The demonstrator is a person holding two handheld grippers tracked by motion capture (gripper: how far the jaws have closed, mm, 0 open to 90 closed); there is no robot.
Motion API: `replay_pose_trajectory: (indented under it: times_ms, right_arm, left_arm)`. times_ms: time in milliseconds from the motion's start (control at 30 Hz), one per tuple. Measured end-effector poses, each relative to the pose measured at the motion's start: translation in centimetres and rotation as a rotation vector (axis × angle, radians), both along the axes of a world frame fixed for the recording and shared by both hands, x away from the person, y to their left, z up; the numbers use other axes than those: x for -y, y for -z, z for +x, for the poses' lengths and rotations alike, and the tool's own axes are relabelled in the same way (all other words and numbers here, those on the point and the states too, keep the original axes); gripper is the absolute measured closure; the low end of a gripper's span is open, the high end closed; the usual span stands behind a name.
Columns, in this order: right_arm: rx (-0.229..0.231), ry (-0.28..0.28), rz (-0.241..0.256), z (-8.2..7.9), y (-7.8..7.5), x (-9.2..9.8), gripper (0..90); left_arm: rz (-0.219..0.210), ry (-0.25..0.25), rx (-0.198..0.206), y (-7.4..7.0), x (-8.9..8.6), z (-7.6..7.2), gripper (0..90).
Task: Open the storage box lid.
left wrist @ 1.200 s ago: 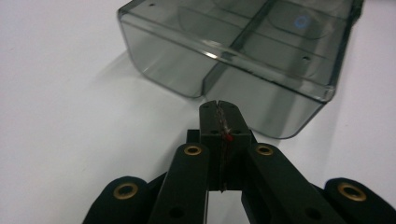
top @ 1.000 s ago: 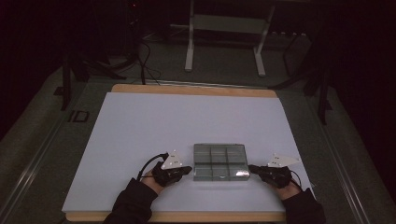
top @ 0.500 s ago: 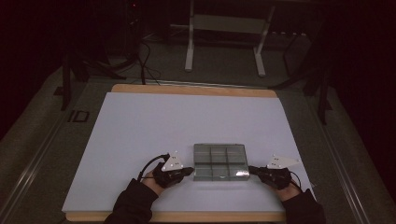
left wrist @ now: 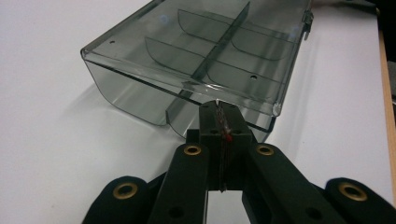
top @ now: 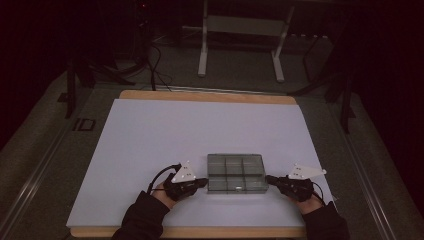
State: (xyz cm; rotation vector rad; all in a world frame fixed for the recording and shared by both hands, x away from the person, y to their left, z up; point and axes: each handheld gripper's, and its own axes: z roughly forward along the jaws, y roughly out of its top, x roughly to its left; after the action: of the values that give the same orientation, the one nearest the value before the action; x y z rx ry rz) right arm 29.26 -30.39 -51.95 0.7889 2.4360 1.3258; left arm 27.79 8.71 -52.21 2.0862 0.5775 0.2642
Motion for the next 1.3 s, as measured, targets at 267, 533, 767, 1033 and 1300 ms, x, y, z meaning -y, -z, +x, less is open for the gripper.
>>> replay_pose_trajectory:
  times_ms: [267,533,767,1033,1300]
  right_arm:
    - [0.029,0.023,-0.007,0.7,-0.4,-0.1,74.8]
    - [0.038,0.028,-0.004,1.5,-0.7,-0.2,70.7]
    - [0.053,0.032,-0.001,2.1,-1.1,-0.4,63.4]
    - [0.074,0.031,-0.014,2.8,-1.3,-1.0,60.5]
    - [0.096,0.034,-0.015,3.4,-1.6,-1.6,58.9]
  left_arm:
    - [-0.022,-0.034,0.007,-0.1,0.0,0.4,71.2]
    - [-0.032,-0.063,0.037,-0.5,0.2,1.1,68.8]
    - [-0.048,-0.088,0.054,-0.8,0.4,2.0,60.2]
    - [-0.057,-0.095,0.091,-1.0,0.6,2.4,57.9]
    - [-0.087,-0.106,0.124,-1.1,0.6,3.1,58.1]
